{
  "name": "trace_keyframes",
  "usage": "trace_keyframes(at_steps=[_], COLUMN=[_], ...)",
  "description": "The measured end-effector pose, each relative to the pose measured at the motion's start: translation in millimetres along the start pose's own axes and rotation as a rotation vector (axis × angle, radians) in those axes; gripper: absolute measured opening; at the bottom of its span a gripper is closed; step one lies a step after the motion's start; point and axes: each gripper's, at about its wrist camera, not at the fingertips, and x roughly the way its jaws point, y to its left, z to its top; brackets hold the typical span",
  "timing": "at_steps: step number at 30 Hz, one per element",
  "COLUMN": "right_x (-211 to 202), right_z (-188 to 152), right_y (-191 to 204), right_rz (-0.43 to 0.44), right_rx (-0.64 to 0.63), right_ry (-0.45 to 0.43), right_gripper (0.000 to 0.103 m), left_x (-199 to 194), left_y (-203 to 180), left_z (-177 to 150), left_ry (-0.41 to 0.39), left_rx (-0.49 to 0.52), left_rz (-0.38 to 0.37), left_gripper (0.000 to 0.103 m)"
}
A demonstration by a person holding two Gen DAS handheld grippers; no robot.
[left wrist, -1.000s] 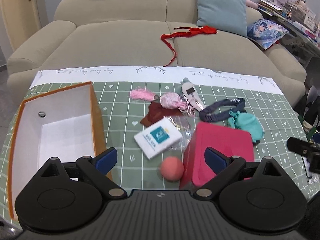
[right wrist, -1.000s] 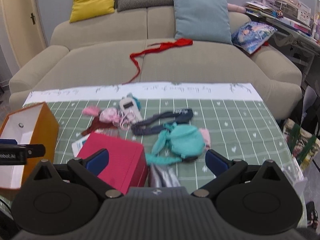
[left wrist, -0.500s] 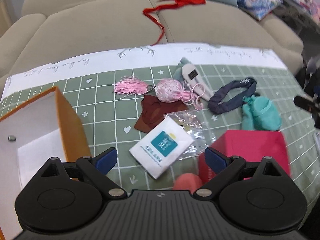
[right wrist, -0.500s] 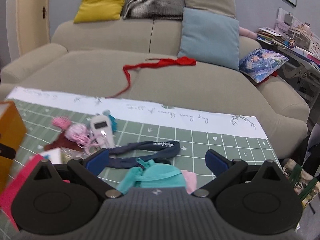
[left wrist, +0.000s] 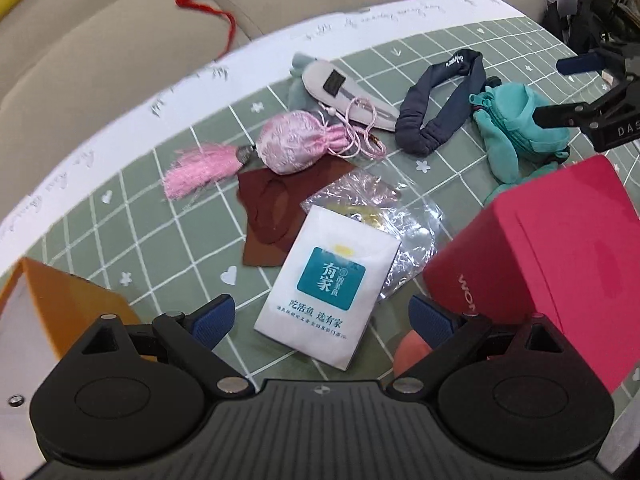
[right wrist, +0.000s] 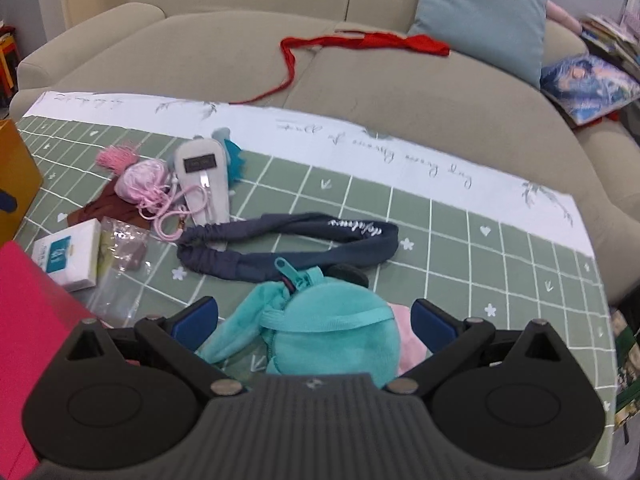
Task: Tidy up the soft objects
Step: 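Grasp the white printed packet with the left tool while the right tool grasps the teal plush bag, then lift the white packet with the left tool while the right tool lifts the teal bag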
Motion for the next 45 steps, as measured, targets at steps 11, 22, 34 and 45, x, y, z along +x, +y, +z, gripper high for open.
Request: trace_keyframes(at_steps=[11,22,34,45], right_x=[28.6,36.6,44.2,66.0], right_z=[0.9,2.5,4.2,-2.8], right_y=[-9.7,-9.5,-10.6,-15.1], right_rz=[0.051,0.056,0.039,0.014], right_rx=[0.009,0.001,-0.007,-0.015], right_ry=[0.091,0.115,0.135,0.207], right_gripper=[0.100,0.100,0.100,0.089], left_x=[28.3,57.4,62.2,58.2], left_y=[10.9,13.7,3.9,10.8], left_z=[17.8,27.8,23.5,25.2], left_ry=[0.124,0.182,0.175,0.149], left_rx=[0.119,0.183,0.269,0.205], left_rz=[-0.141,-0.157,-0.117,-0.046], left_gripper=[0.103,0.096,0.082,0.077])
